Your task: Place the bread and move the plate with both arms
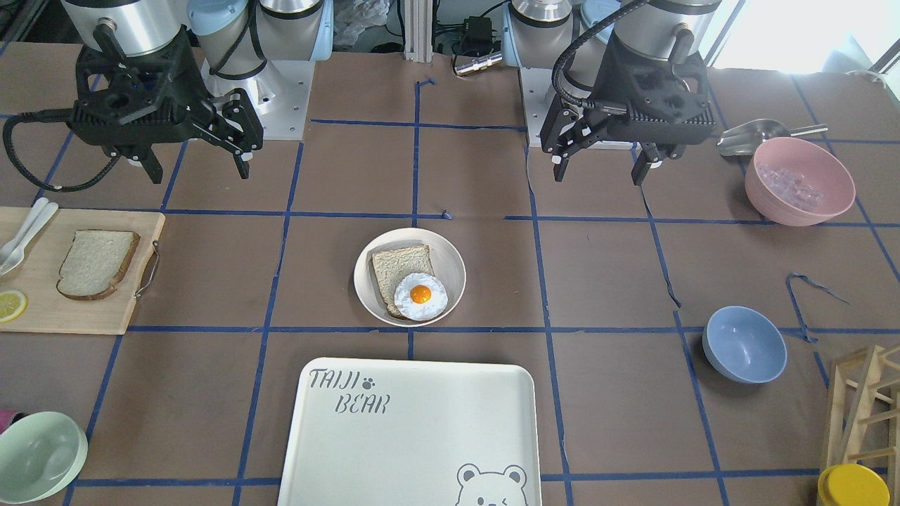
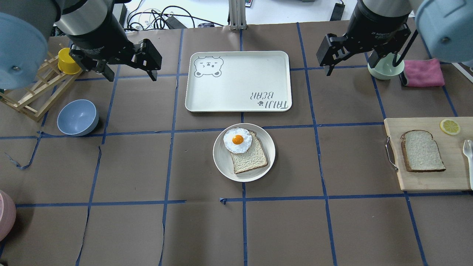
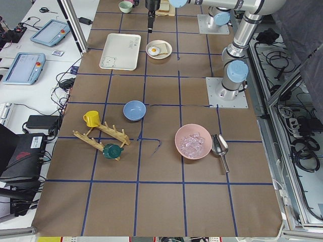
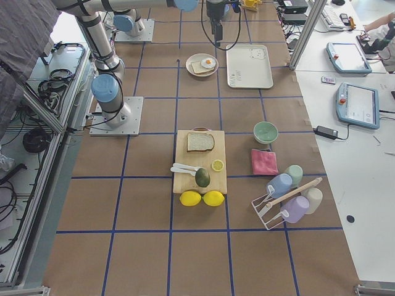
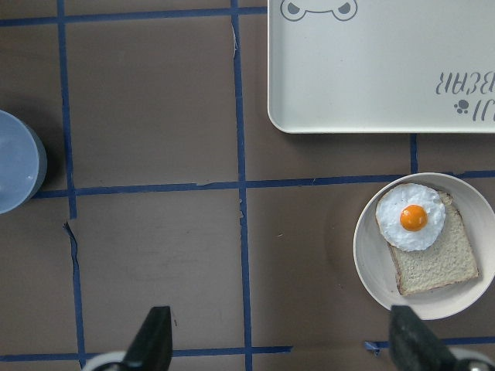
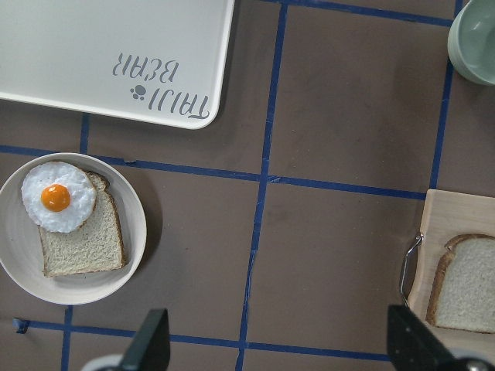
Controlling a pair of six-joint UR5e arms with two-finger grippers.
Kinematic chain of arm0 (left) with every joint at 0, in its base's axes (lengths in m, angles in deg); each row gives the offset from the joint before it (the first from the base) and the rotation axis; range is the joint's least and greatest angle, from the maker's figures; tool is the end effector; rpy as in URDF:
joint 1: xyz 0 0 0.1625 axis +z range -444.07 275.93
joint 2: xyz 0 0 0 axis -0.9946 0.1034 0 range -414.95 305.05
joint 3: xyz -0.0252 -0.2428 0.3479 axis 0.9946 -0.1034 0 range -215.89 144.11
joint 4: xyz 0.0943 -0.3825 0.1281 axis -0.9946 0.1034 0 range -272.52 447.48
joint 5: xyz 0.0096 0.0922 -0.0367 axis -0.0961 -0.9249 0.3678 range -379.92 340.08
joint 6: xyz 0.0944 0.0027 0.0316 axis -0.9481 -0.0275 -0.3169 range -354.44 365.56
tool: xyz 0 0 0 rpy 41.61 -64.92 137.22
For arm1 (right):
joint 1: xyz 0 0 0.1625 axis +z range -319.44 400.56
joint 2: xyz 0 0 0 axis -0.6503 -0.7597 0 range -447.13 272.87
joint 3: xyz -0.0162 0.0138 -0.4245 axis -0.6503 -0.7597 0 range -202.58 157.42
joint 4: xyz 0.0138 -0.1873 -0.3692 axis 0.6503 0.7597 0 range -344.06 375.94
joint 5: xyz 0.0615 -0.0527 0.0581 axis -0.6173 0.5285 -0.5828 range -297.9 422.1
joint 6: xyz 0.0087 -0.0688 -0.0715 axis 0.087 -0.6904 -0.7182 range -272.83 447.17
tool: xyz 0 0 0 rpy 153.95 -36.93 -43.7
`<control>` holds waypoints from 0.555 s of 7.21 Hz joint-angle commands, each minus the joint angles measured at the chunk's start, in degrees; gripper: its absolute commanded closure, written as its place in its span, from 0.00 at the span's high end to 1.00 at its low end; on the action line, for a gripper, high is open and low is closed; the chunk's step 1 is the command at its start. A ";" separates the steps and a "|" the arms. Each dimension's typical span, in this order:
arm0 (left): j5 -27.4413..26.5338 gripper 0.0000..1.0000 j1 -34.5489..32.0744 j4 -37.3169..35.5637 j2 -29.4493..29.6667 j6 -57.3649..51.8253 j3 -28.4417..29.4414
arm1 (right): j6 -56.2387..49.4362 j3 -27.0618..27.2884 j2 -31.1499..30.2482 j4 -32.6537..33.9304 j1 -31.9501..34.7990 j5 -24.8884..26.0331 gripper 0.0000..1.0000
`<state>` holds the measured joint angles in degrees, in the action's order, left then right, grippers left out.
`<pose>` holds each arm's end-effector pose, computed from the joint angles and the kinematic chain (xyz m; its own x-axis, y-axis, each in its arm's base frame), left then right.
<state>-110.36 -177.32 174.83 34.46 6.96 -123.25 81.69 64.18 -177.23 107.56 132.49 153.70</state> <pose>-0.1607 -0.4882 0.5207 -0.9995 0.0315 -0.0050 0.0319 0.9942 -0.1025 0.1473 -0.4941 0.5198 -0.9914 -0.1262 0.0359 -0.1288 0.9882 -0.0833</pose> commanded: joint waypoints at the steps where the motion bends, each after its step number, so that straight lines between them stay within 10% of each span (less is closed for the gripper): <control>1: 0.00 1.00 0.00 0.02 -0.02 0.00 0.00 | -0.06 -2.19 0.10 -0.30 0.18 -0.19 1.00; 4: 0.00 1.00 0.08 0.10 -0.20 0.00 0.00 | -0.06 -1.95 0.71 -2.94 -0.34 -1.60 1.00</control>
<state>-110.36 -177.28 174.92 34.30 6.96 -123.25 81.64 62.28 -176.63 105.75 132.34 152.17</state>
